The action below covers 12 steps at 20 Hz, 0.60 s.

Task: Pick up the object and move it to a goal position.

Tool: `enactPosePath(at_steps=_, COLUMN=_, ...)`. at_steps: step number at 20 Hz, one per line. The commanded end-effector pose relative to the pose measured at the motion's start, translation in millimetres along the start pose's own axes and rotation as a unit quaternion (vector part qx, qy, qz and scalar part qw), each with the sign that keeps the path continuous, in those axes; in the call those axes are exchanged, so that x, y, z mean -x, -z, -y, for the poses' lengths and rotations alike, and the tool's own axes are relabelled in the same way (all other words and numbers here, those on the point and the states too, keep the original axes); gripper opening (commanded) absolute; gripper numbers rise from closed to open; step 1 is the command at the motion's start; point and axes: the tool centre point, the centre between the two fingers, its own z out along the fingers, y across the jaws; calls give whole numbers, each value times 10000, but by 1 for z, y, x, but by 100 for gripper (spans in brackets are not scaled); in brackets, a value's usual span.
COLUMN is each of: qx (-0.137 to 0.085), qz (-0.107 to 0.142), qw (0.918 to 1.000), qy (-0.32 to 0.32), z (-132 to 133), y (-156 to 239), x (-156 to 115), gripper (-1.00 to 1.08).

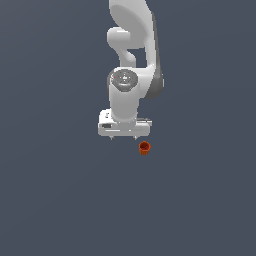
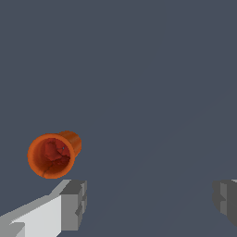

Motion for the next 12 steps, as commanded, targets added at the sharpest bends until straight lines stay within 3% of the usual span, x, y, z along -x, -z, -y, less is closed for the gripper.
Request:
enactPosePath(at_steps=1, qx=0, qz=0, qw=10000, qy=0, z=0, y=0, x=0, gripper=100)
enactPosePath(at_steps=12, qx=-68, qz=32, qw=9995, qy=303, z=16, y=-2, x=-1, gripper=100)
